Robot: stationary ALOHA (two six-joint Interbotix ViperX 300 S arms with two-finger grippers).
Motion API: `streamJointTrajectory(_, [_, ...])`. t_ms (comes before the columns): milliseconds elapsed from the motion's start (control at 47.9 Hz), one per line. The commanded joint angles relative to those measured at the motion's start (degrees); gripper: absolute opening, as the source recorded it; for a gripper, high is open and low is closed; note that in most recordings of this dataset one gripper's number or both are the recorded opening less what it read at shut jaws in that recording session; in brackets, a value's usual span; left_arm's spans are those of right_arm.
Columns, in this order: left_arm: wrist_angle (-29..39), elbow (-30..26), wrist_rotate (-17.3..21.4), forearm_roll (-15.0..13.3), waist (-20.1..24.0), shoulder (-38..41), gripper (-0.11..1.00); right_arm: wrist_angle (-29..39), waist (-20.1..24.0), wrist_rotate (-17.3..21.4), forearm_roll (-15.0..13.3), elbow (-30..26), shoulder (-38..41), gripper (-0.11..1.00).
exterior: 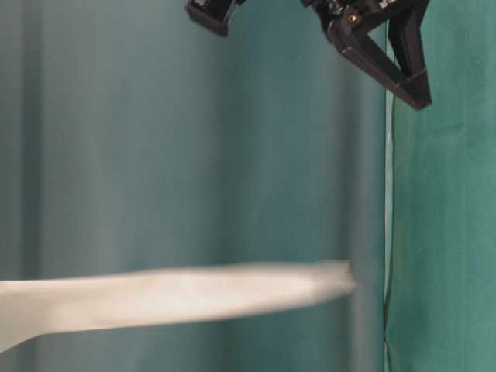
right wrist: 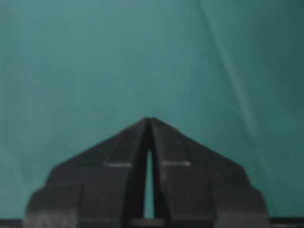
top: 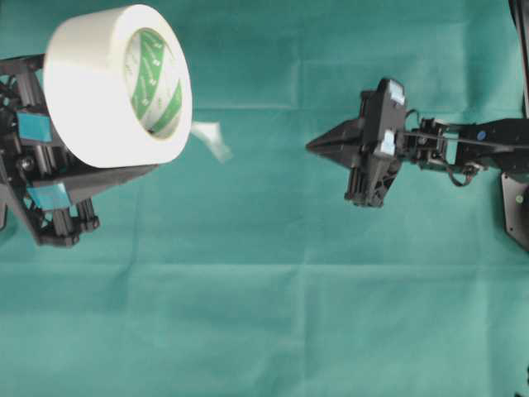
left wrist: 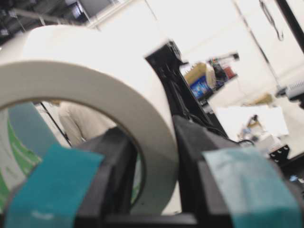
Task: Peel off the duct tape with your right arm.
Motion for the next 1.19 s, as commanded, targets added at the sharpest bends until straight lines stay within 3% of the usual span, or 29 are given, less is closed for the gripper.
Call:
streamJointTrajectory(0, [0.44,-0.53,-0.26,0.18,-0.18,-0.18,0.20,0.35,0.79,0.00,-0.79,-1.49,-0.79,-0.09])
streamJointTrajectory(334, [4.31,-0.26,-0.62,0.09,-0.18,0.26,0.20,2.11,0.70,-0.09,-0.97,-0.18,-3.08,-0.09])
streamJointTrajectory(773, [5.98,1.23,-1.67,-0.53,0.44,0.62,0.20,6.59,-0.35,-0.53,-0.97,3.25,-17.49,-0.09])
streamJointTrajectory(982, [12.74,-1.05,-5.27,-0.70,2.37,4.57,0.20,6.68,-0.44,-0.53,-0.97,5.10,-22.32,-0.09])
streamJointTrajectory(1170, [23.91,-6.50,-7.21,-0.70,3.69,9.93,0.20,6.68,-0.53,-0.53,-0.97,6.06,-25.58,-0.09])
